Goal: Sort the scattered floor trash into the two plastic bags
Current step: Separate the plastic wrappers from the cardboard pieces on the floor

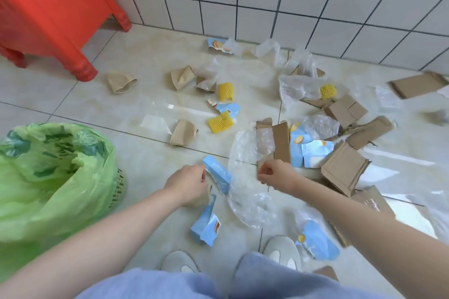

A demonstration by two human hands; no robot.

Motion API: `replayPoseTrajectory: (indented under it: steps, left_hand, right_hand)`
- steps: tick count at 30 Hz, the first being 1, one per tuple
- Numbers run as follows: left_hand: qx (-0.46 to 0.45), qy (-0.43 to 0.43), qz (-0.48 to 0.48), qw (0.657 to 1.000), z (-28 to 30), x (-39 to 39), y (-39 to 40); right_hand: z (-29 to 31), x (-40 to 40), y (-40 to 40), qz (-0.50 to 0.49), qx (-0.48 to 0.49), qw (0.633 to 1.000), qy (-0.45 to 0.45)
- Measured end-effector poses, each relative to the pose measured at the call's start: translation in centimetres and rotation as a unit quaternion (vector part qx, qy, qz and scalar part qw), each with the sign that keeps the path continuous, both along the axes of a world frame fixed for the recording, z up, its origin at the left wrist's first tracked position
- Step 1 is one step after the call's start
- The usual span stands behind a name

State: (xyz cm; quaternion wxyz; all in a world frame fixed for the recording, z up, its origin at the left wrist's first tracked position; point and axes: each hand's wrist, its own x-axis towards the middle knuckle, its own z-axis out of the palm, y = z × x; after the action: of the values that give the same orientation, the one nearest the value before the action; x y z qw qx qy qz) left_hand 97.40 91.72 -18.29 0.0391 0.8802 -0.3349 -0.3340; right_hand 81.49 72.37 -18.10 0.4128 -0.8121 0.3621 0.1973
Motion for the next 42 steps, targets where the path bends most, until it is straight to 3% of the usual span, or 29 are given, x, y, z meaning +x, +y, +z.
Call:
replayPoseTrajectory:
  steps: [8, 22, 32, 37, 42]
  left_hand:
    - [0.075, -0.005, -0.038, 0.996, -2.9, -5.2, 2.7]
    - [0.077, -0.082, -0.133, 0.985, -7.2, -8.0, 2.9]
    - [0.002, 0.056, -0.034, 0.998, -8.3, -7.7, 3.6]
    - [-0.054, 0.069, -0.001, 0.996, -7.7, -7.4, 2.8]
    - [-0.109, 0.034, -0.029, 0.993, -5.7, -5.9, 1.0]
  right_hand:
    - [-3.3, -4.4, 3.8, 0.094, -0.079, 0.992, 0.036]
    - [-8.0, -4.1, 6.8, 0.206, -0.240, 0.948, 0.045]
    - [-8.7, -5.1, 6.3, 0.144, -0.191, 0.971, 0.015]
    - [-7.3, -5.4, 5.1, 0.072, -0.179, 0.981, -0.010]
    - [-5.7, -4.4, 3.1, 0.092, -0.228, 0.968, -0.047]
